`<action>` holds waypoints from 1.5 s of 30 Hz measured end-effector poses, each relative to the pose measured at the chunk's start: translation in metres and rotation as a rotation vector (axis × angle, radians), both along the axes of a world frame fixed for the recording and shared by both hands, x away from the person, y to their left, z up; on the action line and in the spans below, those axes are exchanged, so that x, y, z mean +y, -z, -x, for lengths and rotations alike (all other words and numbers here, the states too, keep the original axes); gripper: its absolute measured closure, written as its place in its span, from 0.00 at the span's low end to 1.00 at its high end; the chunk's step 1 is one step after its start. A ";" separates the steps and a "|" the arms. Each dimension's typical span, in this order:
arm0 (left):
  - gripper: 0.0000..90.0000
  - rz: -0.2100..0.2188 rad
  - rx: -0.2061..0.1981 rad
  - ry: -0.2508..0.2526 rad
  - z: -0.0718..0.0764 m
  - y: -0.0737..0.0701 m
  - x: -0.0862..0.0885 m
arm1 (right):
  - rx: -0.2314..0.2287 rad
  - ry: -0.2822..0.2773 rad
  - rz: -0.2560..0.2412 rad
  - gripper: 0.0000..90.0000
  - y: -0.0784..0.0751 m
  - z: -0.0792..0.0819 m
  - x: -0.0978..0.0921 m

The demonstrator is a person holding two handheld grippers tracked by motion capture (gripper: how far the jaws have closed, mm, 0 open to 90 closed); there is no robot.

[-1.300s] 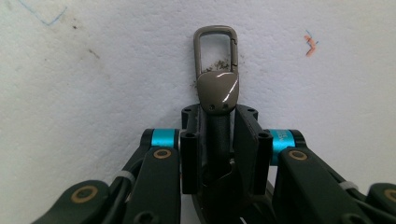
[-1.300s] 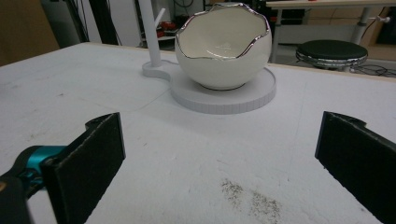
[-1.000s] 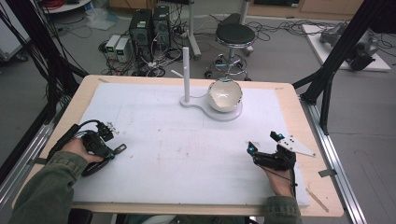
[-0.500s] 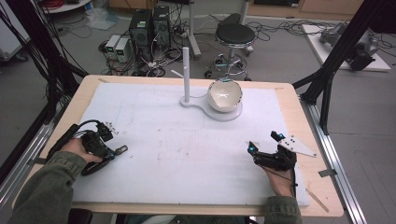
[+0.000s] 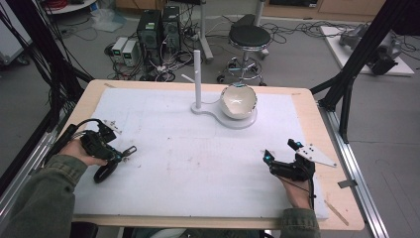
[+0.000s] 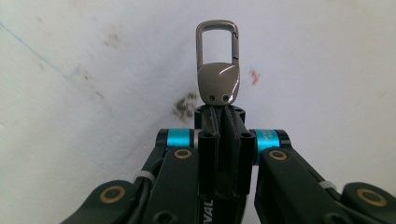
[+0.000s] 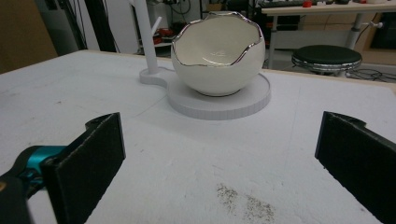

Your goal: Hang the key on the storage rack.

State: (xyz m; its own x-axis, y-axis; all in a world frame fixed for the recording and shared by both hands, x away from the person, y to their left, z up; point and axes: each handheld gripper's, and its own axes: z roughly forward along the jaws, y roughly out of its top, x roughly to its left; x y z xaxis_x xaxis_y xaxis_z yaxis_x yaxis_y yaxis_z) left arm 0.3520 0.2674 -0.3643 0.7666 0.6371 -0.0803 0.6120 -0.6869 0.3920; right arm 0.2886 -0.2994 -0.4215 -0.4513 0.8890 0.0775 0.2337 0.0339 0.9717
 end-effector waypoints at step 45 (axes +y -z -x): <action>0.93 0.053 -0.153 0.119 -0.047 -0.109 -0.090 | -0.006 -0.004 -0.042 0.01 -0.002 0.002 -0.003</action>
State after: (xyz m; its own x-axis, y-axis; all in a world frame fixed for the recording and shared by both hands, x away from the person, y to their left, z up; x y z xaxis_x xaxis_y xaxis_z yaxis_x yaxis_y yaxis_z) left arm 0.3989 0.1779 -0.2551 0.8419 0.5394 0.0118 0.4585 -0.7268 0.5114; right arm 0.2865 -0.3028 -0.4196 -0.4555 0.8831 0.1123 0.2283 -0.0060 0.9736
